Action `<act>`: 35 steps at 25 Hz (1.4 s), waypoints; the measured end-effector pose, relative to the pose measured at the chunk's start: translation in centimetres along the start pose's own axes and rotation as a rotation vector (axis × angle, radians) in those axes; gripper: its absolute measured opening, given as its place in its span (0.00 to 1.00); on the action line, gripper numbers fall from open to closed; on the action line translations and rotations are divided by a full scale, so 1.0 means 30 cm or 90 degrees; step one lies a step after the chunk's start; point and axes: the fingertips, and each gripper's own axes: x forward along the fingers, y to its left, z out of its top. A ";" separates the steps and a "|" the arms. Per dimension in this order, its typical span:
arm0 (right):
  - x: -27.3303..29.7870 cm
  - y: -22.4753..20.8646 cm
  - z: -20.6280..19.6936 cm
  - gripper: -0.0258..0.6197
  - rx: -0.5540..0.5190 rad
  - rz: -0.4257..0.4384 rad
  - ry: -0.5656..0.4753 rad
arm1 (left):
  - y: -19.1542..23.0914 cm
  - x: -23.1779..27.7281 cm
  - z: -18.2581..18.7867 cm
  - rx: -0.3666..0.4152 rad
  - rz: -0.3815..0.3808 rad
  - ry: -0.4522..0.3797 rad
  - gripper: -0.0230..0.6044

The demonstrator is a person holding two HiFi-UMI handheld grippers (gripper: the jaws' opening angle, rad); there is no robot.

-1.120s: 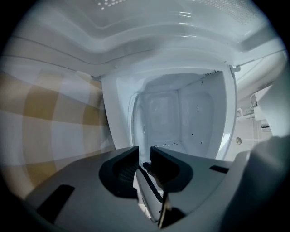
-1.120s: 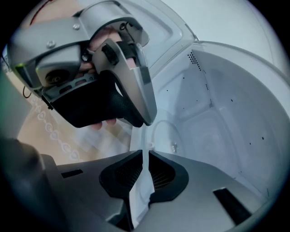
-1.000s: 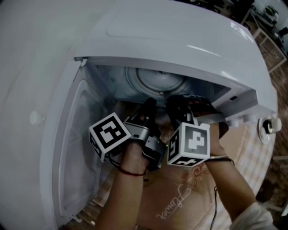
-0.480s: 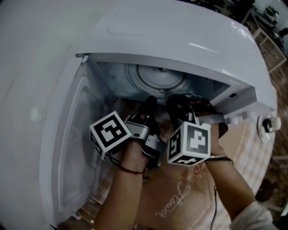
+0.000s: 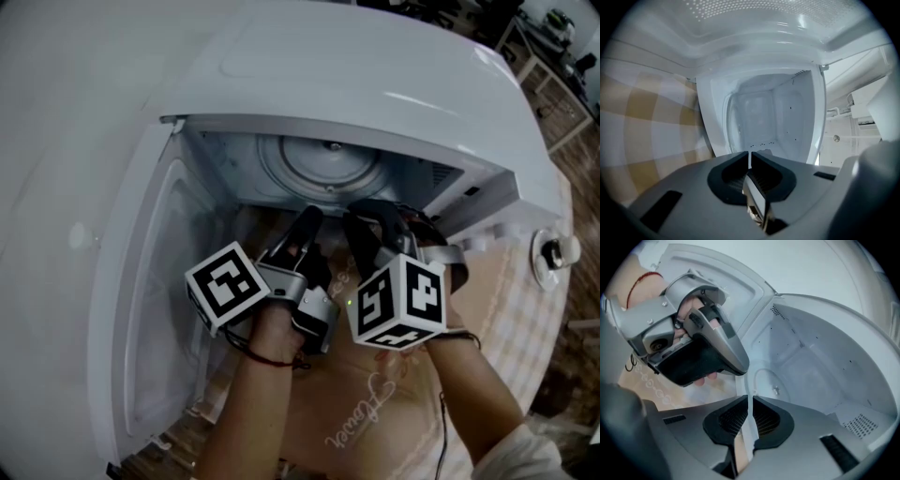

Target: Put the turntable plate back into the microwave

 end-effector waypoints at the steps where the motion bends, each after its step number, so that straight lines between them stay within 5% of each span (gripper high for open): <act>1: -0.009 0.002 0.006 0.12 0.031 0.001 -0.017 | -0.005 -0.003 -0.004 0.010 -0.006 0.001 0.07; 9: -0.063 0.012 0.001 0.10 0.249 -0.004 -0.100 | -0.028 -0.022 -0.055 0.051 -0.046 0.021 0.04; 18: -0.107 0.062 -0.029 0.10 0.298 0.019 -0.063 | -0.097 -0.072 -0.139 0.034 -0.096 0.046 0.04; 28: -0.273 0.074 -0.013 0.10 0.431 -0.018 -0.162 | -0.185 -0.174 -0.201 0.238 -0.101 0.040 0.04; 35: -0.331 0.091 -0.001 0.10 0.451 -0.031 -0.170 | -0.219 -0.218 -0.229 0.260 -0.115 0.039 0.04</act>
